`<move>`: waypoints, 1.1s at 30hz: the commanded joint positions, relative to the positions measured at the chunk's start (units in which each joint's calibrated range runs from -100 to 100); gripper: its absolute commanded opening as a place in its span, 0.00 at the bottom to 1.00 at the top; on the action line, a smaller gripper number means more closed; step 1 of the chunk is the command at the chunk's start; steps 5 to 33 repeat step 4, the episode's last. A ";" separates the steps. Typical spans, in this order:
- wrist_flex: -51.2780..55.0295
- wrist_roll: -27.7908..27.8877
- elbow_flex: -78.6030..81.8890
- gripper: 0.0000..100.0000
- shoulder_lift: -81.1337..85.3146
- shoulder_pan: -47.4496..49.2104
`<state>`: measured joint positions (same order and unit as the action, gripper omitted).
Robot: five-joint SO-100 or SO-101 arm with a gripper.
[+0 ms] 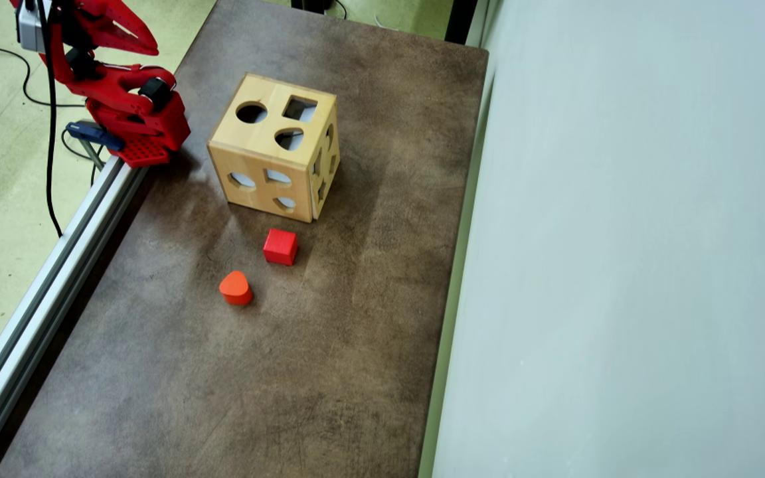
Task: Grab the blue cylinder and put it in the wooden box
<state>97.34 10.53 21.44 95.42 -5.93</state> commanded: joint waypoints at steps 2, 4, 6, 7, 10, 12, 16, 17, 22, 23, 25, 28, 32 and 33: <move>0.33 0.24 -0.25 0.02 -0.26 -0.16; 0.33 0.24 -0.25 0.02 -0.26 -0.16; 0.33 0.24 -0.25 0.02 -0.26 -0.16; 0.33 0.24 -0.25 0.02 -0.26 -0.16; 0.33 0.24 -0.25 0.02 -0.26 -0.16; 0.33 0.24 -0.25 0.02 -0.26 -0.16; 0.33 0.24 -0.25 0.02 -0.26 -0.16; 0.33 0.24 -0.25 0.02 -0.26 -0.16; 0.33 0.24 -0.25 0.02 -0.26 -0.16; 0.33 0.24 -0.25 0.02 -0.26 -0.16; 0.33 0.24 -0.25 0.02 -0.26 -0.16; 0.33 0.24 -0.25 0.02 -0.26 -0.16; 0.33 0.24 -0.25 0.02 -0.26 -0.16; 0.33 0.24 -0.25 0.02 -0.26 -0.16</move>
